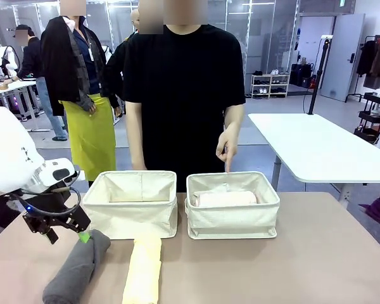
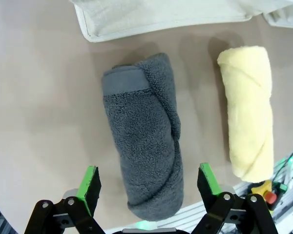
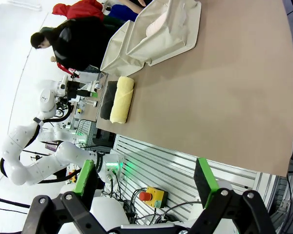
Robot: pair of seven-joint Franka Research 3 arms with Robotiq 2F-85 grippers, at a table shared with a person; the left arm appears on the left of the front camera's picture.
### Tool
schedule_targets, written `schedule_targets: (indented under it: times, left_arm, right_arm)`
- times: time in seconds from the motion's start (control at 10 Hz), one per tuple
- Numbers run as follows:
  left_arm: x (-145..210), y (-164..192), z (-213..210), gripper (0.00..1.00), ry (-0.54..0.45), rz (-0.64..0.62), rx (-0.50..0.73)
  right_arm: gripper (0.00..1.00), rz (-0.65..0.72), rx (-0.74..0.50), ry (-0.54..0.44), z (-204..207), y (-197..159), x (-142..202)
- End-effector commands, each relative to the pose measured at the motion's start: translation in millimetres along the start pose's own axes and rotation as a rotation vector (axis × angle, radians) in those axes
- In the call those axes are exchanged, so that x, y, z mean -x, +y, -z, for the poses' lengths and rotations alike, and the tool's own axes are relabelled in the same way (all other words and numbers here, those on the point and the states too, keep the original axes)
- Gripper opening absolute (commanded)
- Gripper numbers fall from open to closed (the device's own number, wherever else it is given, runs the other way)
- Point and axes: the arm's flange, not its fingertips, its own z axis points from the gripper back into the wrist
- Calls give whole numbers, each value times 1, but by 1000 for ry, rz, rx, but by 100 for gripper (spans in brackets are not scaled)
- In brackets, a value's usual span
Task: Divide the towels into two baskets.
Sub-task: Pick up one hotel-folded towel from the bottom of the table and place it in the Fabric basket indicated by the person.
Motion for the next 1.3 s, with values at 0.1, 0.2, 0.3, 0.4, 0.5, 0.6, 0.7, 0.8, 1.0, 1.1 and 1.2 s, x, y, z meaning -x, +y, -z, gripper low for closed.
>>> schedule_targets:
  times: [0.1, 0.2, 0.3, 0.4, 0.5, 0.6, 0.7, 0.8, 1.0, 1.1, 1.2]
  left_arm:
    - [-11, 14, 20, 100, -20, 146, -76]
    - [-9, 15, 21, 100, -12, 187, -46]
    - [-7, 14, 25, 100, -5, 236, -38]
    - [-4, 12, 34, 100, 17, 306, -74]
    - [-2, 12, 41, 100, 19, 360, -57]
    - [-3, 9, 45, 100, 21, 341, -41]
    - [-4, 2, 53, 100, 27, 304, -66]
    - [-6, -7, 62, 100, 58, 284, -66]
    - [-8, -13, 77, 100, 83, 243, -75]
    - [-8, -14, 84, 100, 103, 228, -75]
    - [-7, -15, 91, 100, 113, 200, -105]
  right_arm:
    - [100, -17, 1, -15, -1, 2, 4]
    - [100, -17, 1, -15, -1, 2, 4]
    - [100, -17, 1, -15, -1, 2, 4]
    - [100, -17, 1, -15, -1, 2, 4]
    - [100, -17, 1, -15, -1, 2, 4]
    - [100, -17, 1, -15, -1, 2, 4]
    - [100, -17, 1, -15, -1, 2, 4]
    - [100, -17, 1, -15, -1, 2, 4]
    - [100, -17, 1, -15, -1, 2, 4]
    - [100, -17, 1, -15, -1, 2, 4]
    - [100, -17, 1, -15, -1, 2, 4]
